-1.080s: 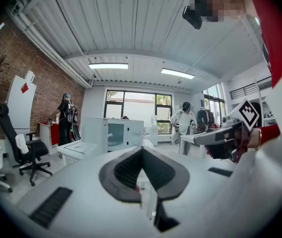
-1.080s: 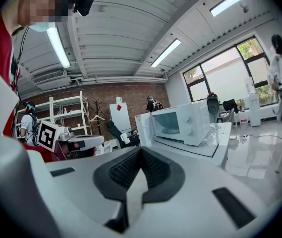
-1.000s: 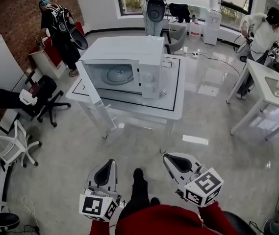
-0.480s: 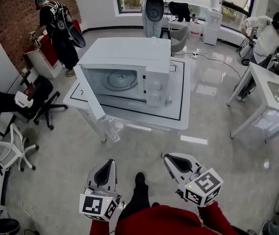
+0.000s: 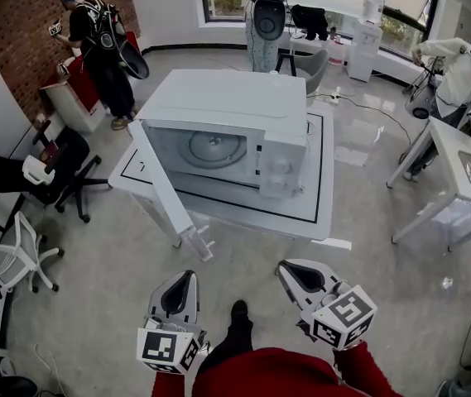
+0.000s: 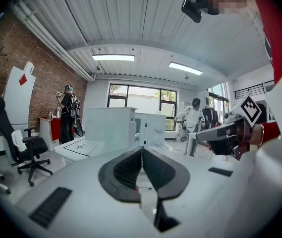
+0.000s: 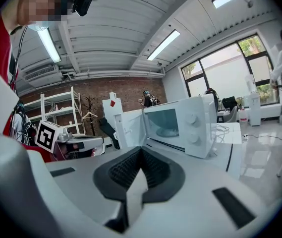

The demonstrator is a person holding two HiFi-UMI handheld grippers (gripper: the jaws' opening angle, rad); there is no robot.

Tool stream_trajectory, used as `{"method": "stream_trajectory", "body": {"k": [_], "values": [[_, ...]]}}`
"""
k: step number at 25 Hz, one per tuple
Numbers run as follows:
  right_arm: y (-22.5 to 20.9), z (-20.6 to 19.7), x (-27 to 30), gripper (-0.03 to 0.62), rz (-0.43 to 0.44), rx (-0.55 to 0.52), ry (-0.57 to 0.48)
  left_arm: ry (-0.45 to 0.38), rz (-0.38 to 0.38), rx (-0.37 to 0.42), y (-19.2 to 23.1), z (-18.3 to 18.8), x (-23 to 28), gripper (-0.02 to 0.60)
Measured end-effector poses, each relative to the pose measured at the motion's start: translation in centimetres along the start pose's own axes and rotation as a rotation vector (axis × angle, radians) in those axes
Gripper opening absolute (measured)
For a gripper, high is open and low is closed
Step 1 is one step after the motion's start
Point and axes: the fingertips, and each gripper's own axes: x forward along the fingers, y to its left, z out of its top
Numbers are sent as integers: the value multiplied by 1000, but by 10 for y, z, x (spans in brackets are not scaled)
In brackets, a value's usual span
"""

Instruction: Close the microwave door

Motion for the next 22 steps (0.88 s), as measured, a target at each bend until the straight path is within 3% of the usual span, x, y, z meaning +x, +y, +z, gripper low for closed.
{"method": "stream_trajectory", "body": {"k": [7,13,15,22], "values": [[-9,11,23,12,3,-12,5,18,-14,11,17,1,20,43],[-17,15,34,12,-6,-1,10,52,-41,52,20,0,33,174],[-18,16,38,12,-7,7,10,72,-54,57,21,-1,35,192],[-22,17,46,12,-4,5,15,77,-98,49,24,0,51,199]]}}
